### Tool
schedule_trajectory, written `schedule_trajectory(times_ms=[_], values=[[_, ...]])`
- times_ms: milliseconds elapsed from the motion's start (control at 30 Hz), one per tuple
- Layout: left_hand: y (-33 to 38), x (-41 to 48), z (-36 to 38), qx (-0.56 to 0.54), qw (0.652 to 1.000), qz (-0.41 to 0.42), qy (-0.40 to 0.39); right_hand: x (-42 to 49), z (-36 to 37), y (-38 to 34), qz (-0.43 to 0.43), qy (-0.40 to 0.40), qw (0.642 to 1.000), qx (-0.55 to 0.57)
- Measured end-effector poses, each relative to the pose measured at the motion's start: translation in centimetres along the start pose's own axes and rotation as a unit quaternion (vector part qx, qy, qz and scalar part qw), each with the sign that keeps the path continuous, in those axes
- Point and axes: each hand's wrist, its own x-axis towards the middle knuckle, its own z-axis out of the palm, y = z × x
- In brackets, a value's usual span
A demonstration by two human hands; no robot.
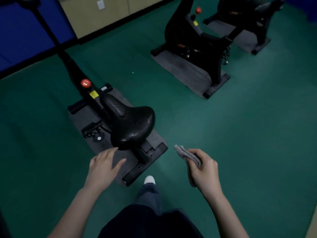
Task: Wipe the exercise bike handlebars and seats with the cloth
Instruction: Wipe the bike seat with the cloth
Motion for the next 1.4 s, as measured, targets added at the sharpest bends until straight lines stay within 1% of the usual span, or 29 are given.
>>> schedule_trajectory(times_ms=[167, 267, 367, 600, 700, 867, 1000, 1100, 1167, 1200, 1300, 1400], values=[[-0.3, 0.8, -0.7, -0.042, 0.997, -0.051, 0.031, 4.1, 1.3, -1.8, -0.035, -0.045, 0.998, -0.005], [-0.5, 1.1, -0.8, -0.071, 0.993, -0.091, 0.035, 6.7, 2.3, -3.0, -0.061, -0.077, 0.995, -0.011], [-0.2, 1.7, -0.8, -0.114, 0.984, -0.128, 0.047, 9.5, 3.6, -4.1, -0.093, -0.114, 0.989, -0.022], [2.8, 4.8, -0.9, -0.188, 0.957, -0.191, 0.113, 15.7, 6.4, -6.7, -0.174, -0.203, 0.963, -0.024], [4.2, 6.9, -1.0, -0.227, 0.935, -0.232, 0.144, 18.6, 7.4, -7.5, -0.23, -0.228, 0.946, -0.026], [5.4, 9.3, -0.9, -0.309, 0.886, -0.296, 0.18, 23.1, 9.6, -8.7, -0.282, -0.252, 0.926, -0.007], [5.1, 10.5, -0.4, -0.351, 0.849, -0.342, 0.197, 25.8, 13.9, -11.1, -0.309, -0.281, 0.908, 0.015], [4.4, 11.1, 0.1, -0.406, 0.819, -0.345, 0.213, 27.0, 17.9, -13.5, -0.331, -0.298, 0.895, 0.027], [4.2, 11.5, 0.5, -0.453, 0.797, -0.336, 0.218, 27.1, 20.2, -14.8, -0.37, -0.312, 0.875, 0.026], [4.1, 11.6, 0.8, -0.474, 0.785, -0.333, 0.218, 27.0, 21.3, -15.1, -0.395, -0.327, 0.858, 0.016], [3.9, 11.6, 1.4, -0.521, 0.762, -0.32, 0.212, 26.8, 23.1, -14.9, -0.456, -0.387, 0.8, -0.044], [3.7, 11.3, 1.6, -0.557, 0.737, -0.314, 0.22, 26.9, 23.0, -13.7, -0.528, -0.412, 0.74, -0.057]])
